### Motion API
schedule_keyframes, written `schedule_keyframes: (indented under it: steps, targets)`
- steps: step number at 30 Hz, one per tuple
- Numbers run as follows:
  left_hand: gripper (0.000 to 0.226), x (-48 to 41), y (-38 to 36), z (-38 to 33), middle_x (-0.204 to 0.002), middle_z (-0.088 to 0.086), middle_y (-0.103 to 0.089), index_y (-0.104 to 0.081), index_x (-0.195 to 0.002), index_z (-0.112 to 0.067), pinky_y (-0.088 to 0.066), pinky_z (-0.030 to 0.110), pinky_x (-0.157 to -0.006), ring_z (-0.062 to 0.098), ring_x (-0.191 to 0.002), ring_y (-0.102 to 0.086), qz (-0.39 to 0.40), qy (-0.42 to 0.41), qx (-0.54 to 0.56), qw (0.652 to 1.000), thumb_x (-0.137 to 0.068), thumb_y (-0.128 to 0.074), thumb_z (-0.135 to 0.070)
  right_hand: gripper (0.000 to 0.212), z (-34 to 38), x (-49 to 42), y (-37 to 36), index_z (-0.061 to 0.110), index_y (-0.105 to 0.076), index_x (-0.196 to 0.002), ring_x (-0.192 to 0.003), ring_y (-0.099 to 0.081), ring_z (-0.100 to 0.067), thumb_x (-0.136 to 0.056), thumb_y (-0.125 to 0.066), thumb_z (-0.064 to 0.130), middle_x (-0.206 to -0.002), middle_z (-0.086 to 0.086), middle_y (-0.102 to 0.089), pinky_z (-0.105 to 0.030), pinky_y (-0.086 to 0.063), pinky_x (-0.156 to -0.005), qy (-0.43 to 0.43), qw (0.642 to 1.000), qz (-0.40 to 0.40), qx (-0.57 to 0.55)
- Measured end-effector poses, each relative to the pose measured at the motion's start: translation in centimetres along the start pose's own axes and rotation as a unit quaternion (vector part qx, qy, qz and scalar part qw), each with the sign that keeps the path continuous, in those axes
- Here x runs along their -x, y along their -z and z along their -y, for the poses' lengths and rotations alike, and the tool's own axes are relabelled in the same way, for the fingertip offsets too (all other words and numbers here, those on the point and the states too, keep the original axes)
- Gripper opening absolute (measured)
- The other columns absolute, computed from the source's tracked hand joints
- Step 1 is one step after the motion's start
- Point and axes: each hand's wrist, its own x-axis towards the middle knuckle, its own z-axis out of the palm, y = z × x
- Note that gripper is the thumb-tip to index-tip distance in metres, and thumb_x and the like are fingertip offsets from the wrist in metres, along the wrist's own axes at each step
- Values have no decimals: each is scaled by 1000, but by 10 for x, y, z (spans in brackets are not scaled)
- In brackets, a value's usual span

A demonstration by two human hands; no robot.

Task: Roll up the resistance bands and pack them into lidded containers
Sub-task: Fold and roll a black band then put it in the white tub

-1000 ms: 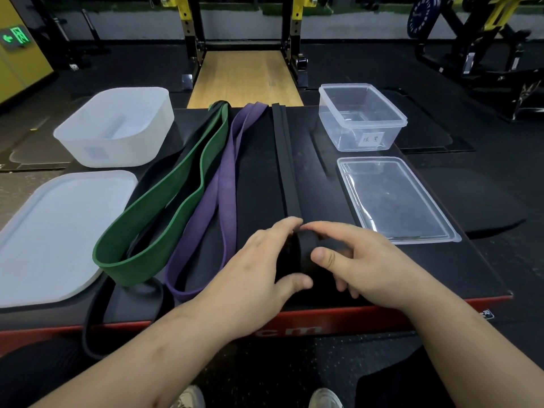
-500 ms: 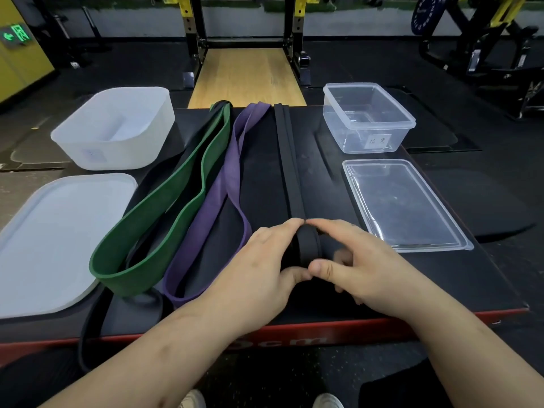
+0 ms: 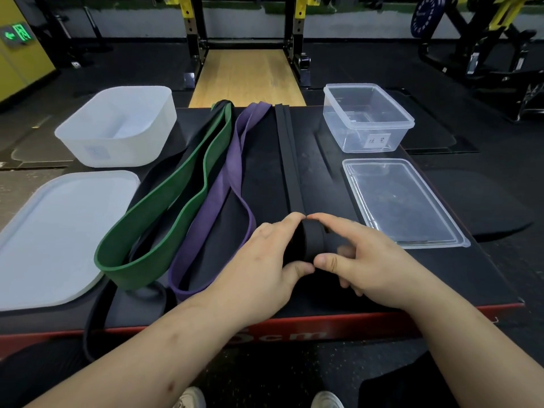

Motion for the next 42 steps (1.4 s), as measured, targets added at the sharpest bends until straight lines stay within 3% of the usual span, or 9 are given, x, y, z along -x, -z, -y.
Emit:
schedule_keyframes:
  steps: [4,10,13,17,23,27,30,37,42]
  targets:
    - [72,18,-1,-3,-141,-16,-42,-18,-155,-45,-24,11,-94,0,-130,-33,9,-16,2,1000,-95,-59,-55,47,-1,15,1,44,-54,-135,-57,-59,-5,-95,-72,28,-72,36,-61,-15,-44,-53,28,1000,9,-9]
    - [85,34,-1,-4,-154,-27,-27,-18,-158,-42,-18,1,-109,-14,-137,-23,5,-29,10,1000,-90,-65,-59,45,-6,20,-4,46,-58,-135,-79,-60,-10,-92,-64,56,-110,16,-56,-17,-44,-66,50,998,13,22]
    - [87,30,0,-5,-153,-28,-28,-17,-156,-47,-13,-7,-100,-21,-130,-20,5,-28,8,1000,-88,-71,-52,38,-5,15,-6,48,-57,-135,-77,-64,-13,-98,-63,50,-105,15,-56,-15,-45,-58,43,999,10,15]
    - [79,22,2,-4,-157,-24,-28,-16,-158,-45,-12,-7,-96,-11,-140,-20,6,-25,-7,1000,-94,-62,-54,59,-4,20,-3,57,-47,-140,-63,-66,-13,-91,-76,40,-102,25,-63,-20,-50,-55,11,999,8,-46]
    - [89,18,0,-3,-153,-34,-18,-5,-157,-49,-9,-11,-90,-24,-130,-11,22,-9,14,1000,-92,-66,-52,54,1,12,-2,58,-47,-139,-50,-61,-16,-93,-71,43,-72,-1,-72,-34,-54,-56,-15,998,8,-56]
    - [80,14,1,-2,-157,-22,-27,-7,-155,-52,-20,1,-96,-9,-137,-20,14,-3,7,1000,-95,-60,-55,65,1,10,-4,60,-44,-141,-56,-65,-18,-89,-77,39,-94,16,-69,-30,-57,-60,-10,999,-7,-51]
    - [84,10,3,1,-158,-20,-26,1,-156,-54,-24,15,-100,-2,-142,-26,30,16,8,999,-94,-55,-61,63,1,8,-2,62,-42,-141,-50,-61,-10,-91,-74,39,-73,11,-71,-24,-52,-59,-20,999,-4,-35]
    - [78,2,5,2,-158,-23,-27,-7,-154,-56,-22,1,-95,-8,-140,-23,20,10,8,1000,-97,-60,-50,72,1,0,-1,61,-37,-145,-53,-61,-10,-88,-76,43,-83,10,-70,-29,-56,-60,-27,999,-9,-42]
    - [79,-8,8,8,-153,-16,-32,2,-155,-56,-25,18,-103,2,-142,-30,53,25,6,998,-99,-53,-54,72,-2,-5,1,66,-34,-144,-54,-63,-16,-91,-74,39,-70,4,-69,-29,-58,-64,-29,999,-3,-33]
